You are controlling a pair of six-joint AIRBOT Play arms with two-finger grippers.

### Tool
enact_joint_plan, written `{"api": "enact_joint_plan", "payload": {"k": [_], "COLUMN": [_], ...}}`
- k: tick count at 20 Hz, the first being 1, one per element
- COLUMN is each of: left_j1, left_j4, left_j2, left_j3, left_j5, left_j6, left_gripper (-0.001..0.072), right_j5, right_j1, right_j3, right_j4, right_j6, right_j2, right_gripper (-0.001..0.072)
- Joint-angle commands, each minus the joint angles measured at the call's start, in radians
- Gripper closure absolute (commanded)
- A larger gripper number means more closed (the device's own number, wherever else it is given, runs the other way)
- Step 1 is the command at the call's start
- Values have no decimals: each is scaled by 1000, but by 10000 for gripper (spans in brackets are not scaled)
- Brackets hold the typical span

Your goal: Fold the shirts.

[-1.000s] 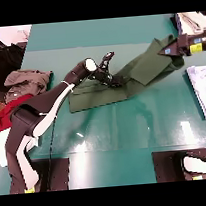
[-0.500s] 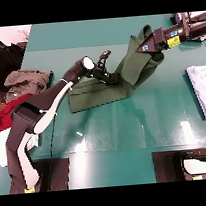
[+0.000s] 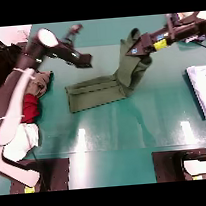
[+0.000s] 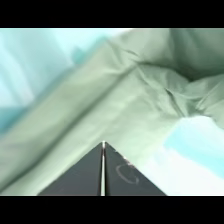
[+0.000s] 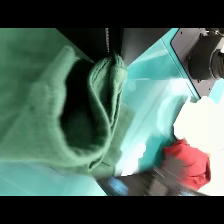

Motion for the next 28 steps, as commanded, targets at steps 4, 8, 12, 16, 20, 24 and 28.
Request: {"api": "enact_joint_plan", "payload": {"k": [4, 8, 12, 16, 20, 24, 28], "left_j1": [185, 206, 206, 206, 206, 206, 206], "left_j4": [71, 80, 80, 80, 80, 79, 78], "left_j2": [240, 279, 278, 278, 278, 277, 275], "left_j3": [1, 0, 0, 0, 0, -21, -31], "left_j5": [-83, -104, -148, -153, -150, -126, -113], "left_j6": [6, 5, 5, 5, 5, 5, 4], "left_gripper": [683, 683, 682, 682, 682, 682, 682], "right_j5": [-286, -453, -317, -125, -122, -135, -118], "right_j1": [321, 509, 461, 236, -28, -198, -192], "right_j3": [1, 1, 1, -28, -182, -333, -366], "right_j4": [3, -4, -201, -271, -245, -66, 43], "right_j6": [-109, -223, -209, -158, -116, -119, -168], "right_j2": [-166, -279, -238, -159, -103, -148, -255], "right_gripper": [667, 249, 250, 251, 184, -5, -4]}}
